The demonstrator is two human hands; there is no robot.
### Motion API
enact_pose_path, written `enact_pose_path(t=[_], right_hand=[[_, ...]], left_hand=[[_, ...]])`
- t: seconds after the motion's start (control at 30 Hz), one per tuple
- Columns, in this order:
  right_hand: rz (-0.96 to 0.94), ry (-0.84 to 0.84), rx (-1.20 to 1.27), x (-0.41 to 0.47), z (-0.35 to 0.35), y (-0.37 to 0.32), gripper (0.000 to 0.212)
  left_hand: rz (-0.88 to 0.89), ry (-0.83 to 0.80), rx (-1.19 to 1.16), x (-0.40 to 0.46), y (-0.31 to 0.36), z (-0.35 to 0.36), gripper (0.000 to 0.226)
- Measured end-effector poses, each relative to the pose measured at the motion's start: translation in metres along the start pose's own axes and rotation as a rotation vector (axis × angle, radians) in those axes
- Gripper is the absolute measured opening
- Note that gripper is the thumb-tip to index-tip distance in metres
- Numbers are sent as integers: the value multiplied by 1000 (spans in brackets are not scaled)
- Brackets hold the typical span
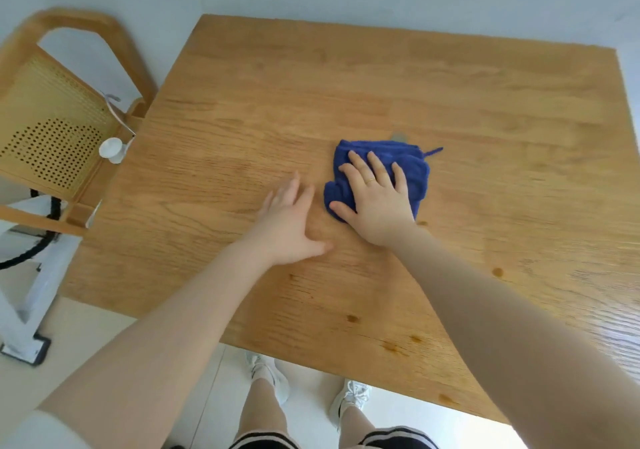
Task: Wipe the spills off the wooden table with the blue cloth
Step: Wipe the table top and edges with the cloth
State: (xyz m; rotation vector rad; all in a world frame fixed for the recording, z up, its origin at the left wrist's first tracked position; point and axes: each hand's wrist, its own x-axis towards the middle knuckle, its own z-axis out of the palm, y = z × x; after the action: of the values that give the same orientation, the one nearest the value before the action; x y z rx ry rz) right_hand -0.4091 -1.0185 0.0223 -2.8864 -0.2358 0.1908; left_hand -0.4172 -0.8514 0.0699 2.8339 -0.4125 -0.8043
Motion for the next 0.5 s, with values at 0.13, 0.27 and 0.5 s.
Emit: enact_pose_path(t=[0.13, 0.27, 0.5], right_hand=[[-137, 63, -48, -48, 8, 11, 71], [-58, 94, -34, -21, 1, 29, 75], [210, 77, -4, 23, -11, 39, 64]], left_hand=[[58, -34, 151, 13, 15, -3, 128], [43, -35, 200, 19, 21, 1, 130], [68, 0, 288, 24, 25, -3, 136]])
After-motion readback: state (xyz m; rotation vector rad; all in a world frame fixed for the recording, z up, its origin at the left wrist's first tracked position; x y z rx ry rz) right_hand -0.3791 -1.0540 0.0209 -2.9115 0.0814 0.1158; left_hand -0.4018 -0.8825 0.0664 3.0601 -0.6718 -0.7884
